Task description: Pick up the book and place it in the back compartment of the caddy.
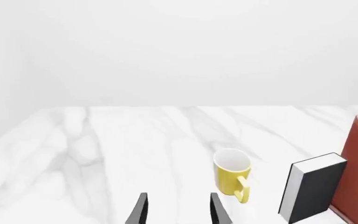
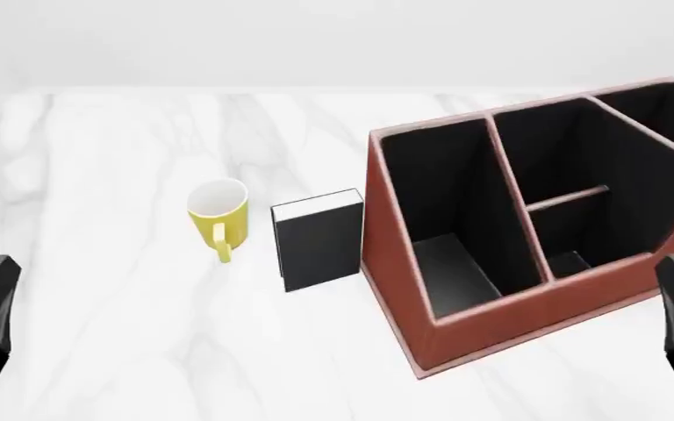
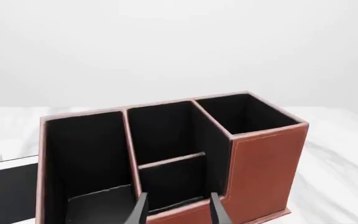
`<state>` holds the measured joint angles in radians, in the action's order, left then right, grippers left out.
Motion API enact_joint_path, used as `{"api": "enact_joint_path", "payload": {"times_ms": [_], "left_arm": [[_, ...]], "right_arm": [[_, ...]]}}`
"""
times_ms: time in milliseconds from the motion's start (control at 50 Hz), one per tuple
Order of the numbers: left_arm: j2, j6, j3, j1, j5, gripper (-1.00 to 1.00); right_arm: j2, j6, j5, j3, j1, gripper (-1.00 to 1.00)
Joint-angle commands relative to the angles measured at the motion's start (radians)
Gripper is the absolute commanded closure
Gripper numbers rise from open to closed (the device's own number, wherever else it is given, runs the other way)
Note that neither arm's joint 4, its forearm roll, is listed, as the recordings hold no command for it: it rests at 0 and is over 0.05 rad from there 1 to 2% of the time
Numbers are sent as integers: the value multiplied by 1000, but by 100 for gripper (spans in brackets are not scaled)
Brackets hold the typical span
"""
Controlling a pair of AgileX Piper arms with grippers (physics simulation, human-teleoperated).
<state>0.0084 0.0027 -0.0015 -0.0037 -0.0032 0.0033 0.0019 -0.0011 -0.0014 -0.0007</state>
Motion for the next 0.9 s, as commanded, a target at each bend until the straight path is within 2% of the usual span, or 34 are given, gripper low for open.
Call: {"api": "enact_joint_path", "payload": {"times_ms": [20, 40, 80, 120, 140, 200, 220, 280, 320, 420, 440, 480, 580, 600, 640, 720, 800, 820, 840, 860, 900], "left_arm": [[5, 11, -33, -35, 33, -100], [-4, 36, -57, -61, 56, -100], [26, 13, -91, -80, 68, -100], [61, 47, -131, -97, 61, -100], [126, 10, -163, -113, 41, -100], [163, 19, -216, -131, 49, -100], [216, 13, -257, -158, 48, -100], [327, 48, -375, -234, 63, -100], [420, 93, -458, -330, 87, -100], [607, 199, -679, -415, 159, -100], [607, 199, -680, -415, 159, -100], [677, 199, -762, -470, 211, -100], [851, 246, -1027, -527, 362, -100], [851, 246, -1029, -527, 363, -100], [908, 267, -1138, -555, 433, -100], [1013, 343, -1335, -574, 543, -100], [1126, 396, -1532, -660, 703, -100], [1126, 396, -1534, -660, 704, -100], [1143, 427, -1550, -667, 712, -100], [1198, 463, -1614, -683, 746, -100], [1220, 462, -1640, -708, 775, -100]], "right_arm": [[3, 4, -1, -2, -1, -100], [3, 4, -1, -2, -2, -100], [7, 4, -3, -1, -3, -100], [9, 2, -6, -1, -2, -100], [8, -1, -5, -1, -1, -100], [8, -3, -6, -1, 0, -100], [11, -1, -9, -1, 1, -100], [19, 3, -16, -1, 1, -100], [22, 3, -13, -7, 2, -100], [25, 10, -12, -10, -1, -100], [25, 10, -12, -10, -1, -100], [31, 11, -17, -9, -1, -100], [36, 11, -21, -9, -2, -100], [36, 11, -21, -9, -2, -100], [46, 12, -32, -7, -2, -100], [46, 9, -31, -7, 0, -100], [47, 8, -33, -6, 0, -100], [47, 8, -33, -6, 0, -100], [45, 8, -30, -7, 0, -100], [42, 7, -27, -6, 1, -100], [37, 7, -22, -7, 2, -100]]}}
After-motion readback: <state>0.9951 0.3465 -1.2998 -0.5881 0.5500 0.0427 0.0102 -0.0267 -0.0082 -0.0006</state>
